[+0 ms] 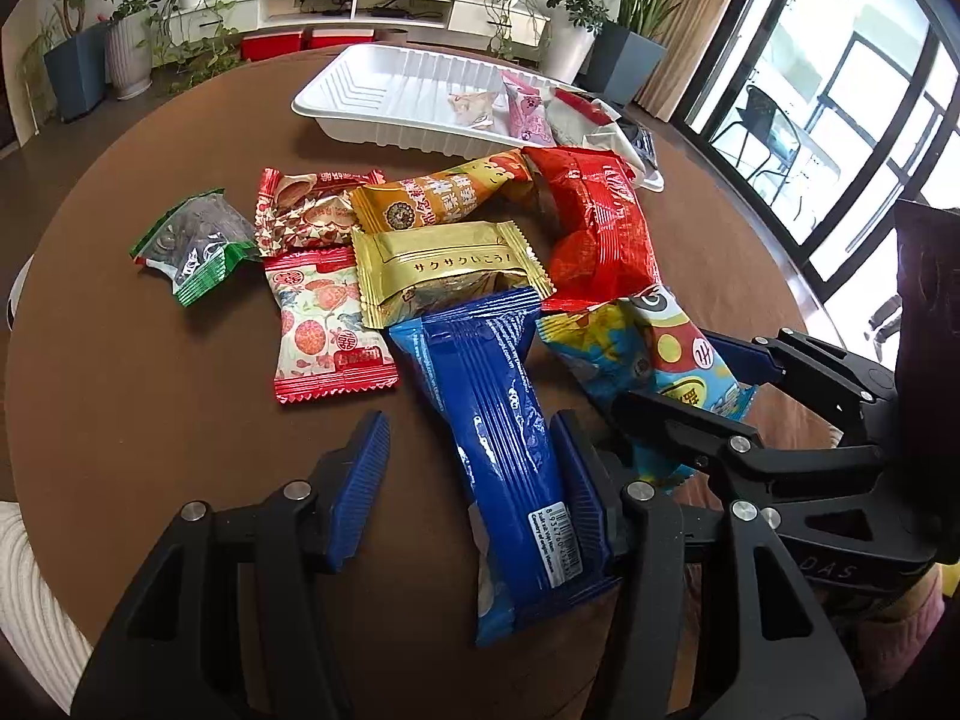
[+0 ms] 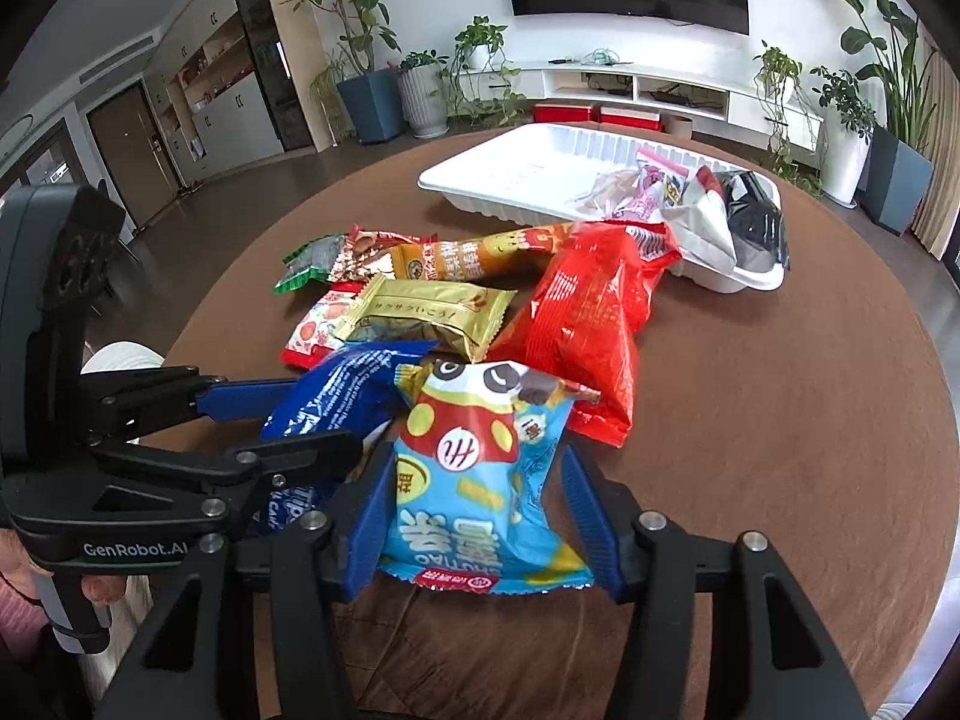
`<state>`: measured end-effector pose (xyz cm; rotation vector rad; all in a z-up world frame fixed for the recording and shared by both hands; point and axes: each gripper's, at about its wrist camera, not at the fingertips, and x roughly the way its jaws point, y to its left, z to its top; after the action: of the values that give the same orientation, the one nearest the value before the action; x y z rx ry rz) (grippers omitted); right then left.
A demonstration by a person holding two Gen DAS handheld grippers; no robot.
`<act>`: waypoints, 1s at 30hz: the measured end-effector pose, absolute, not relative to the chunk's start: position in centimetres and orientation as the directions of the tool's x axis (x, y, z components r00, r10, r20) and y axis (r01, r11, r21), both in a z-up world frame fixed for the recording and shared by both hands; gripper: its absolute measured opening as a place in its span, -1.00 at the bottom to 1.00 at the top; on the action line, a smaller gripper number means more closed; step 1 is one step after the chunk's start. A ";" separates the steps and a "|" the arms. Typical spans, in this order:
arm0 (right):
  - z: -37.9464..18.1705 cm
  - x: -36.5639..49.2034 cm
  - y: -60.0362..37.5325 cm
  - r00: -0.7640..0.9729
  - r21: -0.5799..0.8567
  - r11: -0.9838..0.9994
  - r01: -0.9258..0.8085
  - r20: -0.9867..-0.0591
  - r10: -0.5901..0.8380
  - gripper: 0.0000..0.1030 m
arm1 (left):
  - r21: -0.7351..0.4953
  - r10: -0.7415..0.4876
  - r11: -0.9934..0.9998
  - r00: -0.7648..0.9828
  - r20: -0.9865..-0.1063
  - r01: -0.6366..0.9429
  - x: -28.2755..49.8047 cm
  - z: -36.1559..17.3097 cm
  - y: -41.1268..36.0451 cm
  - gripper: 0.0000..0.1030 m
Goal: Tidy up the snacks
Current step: 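Grasp the blue-and-yellow chip bag with the right tool while the left tool grasps the blue packet, then lift both held bags off the table toward the tray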
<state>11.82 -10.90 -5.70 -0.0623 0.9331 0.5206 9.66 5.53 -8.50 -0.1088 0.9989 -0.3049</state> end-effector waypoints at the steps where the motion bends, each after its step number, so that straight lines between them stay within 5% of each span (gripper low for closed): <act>1: -5.7 11.8 -10.9 0.484 0.160 0.877 -0.453 -0.782 0.393 0.10 | -0.224 -0.299 0.953 0.504 -0.810 0.206 9.7 -8.5 5.5 0.01; 15: -6.0 12.0 -11.7 0.443 0.250 0.863 -0.439 -0.776 0.450 -0.05 | -0.251 -0.349 0.934 0.493 -0.797 0.255 9.3 -8.9 4.9 -0.49; 30: -7.1 13.1 -15.9 0.346 0.597 0.746 -0.295 -0.661 0.666 -0.18 | -0.390 -0.459 0.888 0.448 -0.767 0.242 8.9 -9.2 6.4 -0.54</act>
<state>13.14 -15.86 -7.11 0.4092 1.0438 0.6466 8.88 6.38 -9.20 -0.2373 1.0190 -0.4386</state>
